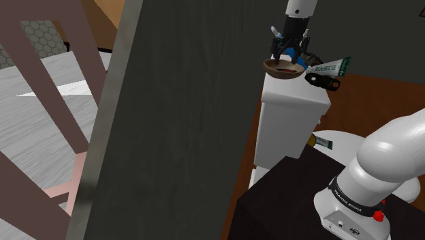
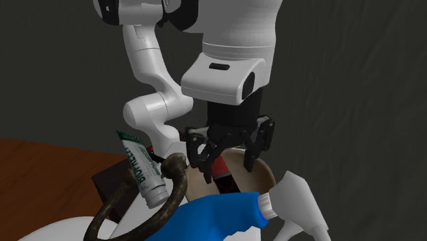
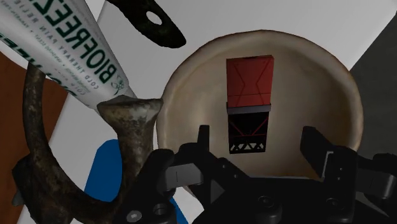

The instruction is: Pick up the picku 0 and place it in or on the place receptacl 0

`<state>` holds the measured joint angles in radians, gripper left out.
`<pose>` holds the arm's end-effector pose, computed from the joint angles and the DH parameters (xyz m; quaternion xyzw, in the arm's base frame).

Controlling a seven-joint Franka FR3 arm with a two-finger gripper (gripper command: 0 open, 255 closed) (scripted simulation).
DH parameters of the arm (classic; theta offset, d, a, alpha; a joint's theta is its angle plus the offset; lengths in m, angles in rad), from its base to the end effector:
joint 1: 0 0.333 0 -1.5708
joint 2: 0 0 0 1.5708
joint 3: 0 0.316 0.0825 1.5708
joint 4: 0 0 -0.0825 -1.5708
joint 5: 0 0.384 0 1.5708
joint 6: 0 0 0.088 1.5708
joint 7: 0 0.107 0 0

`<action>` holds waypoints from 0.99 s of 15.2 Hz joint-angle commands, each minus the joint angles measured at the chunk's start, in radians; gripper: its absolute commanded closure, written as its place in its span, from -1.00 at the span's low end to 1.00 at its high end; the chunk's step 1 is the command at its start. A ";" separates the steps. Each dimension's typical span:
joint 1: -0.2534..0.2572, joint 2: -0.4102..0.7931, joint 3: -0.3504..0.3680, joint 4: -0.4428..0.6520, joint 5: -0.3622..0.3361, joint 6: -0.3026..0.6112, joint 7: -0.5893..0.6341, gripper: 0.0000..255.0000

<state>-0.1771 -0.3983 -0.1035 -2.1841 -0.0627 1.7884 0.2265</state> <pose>0.4152 -0.1305 0.5471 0.9706 -0.2404 0.0002 0.0106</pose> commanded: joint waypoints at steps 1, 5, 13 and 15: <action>0.000 0.000 0.000 0.000 0.000 0.000 0.000 -1.00; 0.001 0.001 0.001 0.034 0.001 -0.033 0.000 -1.00; 0.002 0.009 0.004 0.135 0.004 -0.126 -0.002 -1.00; 0.002 0.009 0.004 0.135 0.004 -0.126 -0.002 -1.00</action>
<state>-0.1748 -0.3891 -0.0991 -2.0496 -0.0590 1.6627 0.2246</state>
